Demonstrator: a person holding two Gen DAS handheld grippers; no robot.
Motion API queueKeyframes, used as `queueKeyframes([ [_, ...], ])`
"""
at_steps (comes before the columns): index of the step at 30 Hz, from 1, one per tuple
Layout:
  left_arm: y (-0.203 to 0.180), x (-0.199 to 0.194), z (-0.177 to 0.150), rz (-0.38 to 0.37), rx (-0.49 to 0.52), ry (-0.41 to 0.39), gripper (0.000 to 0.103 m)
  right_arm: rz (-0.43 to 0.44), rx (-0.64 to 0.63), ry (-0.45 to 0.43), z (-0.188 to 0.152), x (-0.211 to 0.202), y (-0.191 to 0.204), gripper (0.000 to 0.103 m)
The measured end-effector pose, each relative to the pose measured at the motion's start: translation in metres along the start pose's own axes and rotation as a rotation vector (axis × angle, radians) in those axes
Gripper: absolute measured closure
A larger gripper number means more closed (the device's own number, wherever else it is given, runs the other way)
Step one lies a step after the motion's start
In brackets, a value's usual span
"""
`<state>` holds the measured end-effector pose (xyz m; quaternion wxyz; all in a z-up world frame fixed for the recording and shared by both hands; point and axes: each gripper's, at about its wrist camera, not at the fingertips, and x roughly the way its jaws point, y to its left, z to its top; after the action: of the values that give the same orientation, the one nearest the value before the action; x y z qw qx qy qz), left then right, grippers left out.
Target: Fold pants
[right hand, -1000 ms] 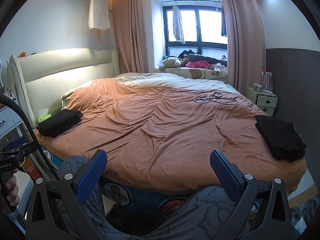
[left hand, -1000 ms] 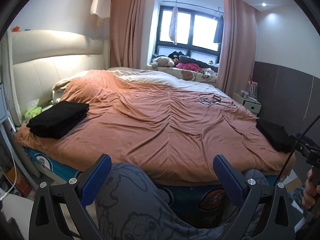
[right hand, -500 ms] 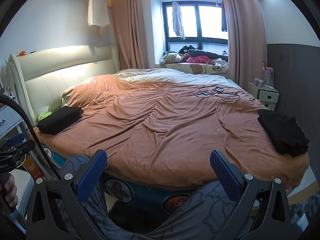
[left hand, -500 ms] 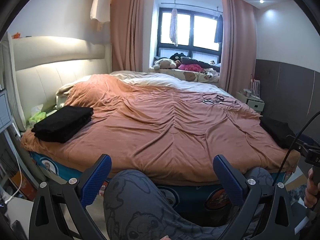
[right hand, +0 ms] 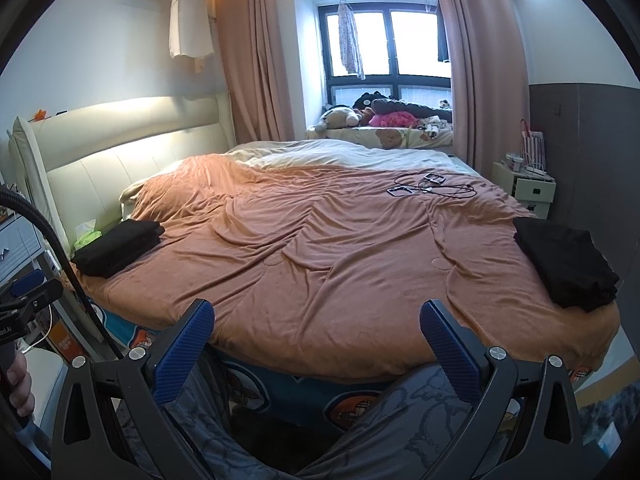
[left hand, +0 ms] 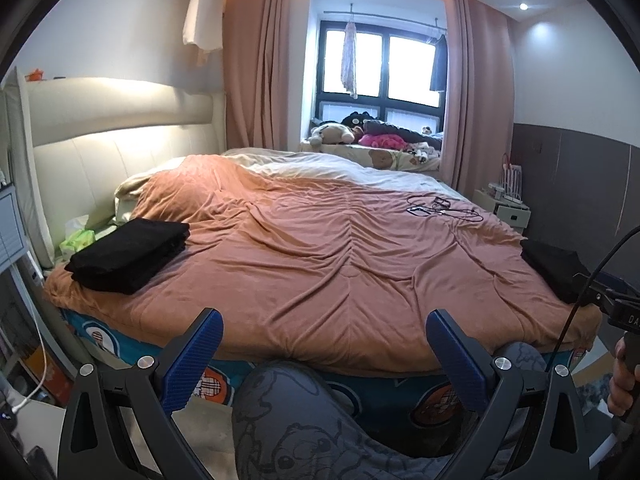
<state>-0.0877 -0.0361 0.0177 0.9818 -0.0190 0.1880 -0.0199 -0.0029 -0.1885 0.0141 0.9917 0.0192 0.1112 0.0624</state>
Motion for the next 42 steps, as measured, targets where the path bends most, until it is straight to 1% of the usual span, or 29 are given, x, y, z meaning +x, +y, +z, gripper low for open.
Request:
queueKeyframes([
  [13,0.000,0.000,0.000,-0.006,-0.006,0.001,0.000,-0.004,-0.002,0.003,0.006,0.002,-0.004,0.000],
  [22,0.000,-0.010,0.002,-0.013,-0.013,-0.029,0.000,-0.008,0.001,0.004,0.006,0.003,-0.008,0.000],
  [24,0.002,-0.011,0.002,-0.005,-0.013,-0.029,0.000,-0.009,0.001,0.009,0.006,0.003,-0.009,0.000],
  [42,0.004,-0.009,0.003,-0.009,-0.006,-0.024,0.000,-0.015,-0.002,0.009,0.008,0.002,-0.013,0.000],
])
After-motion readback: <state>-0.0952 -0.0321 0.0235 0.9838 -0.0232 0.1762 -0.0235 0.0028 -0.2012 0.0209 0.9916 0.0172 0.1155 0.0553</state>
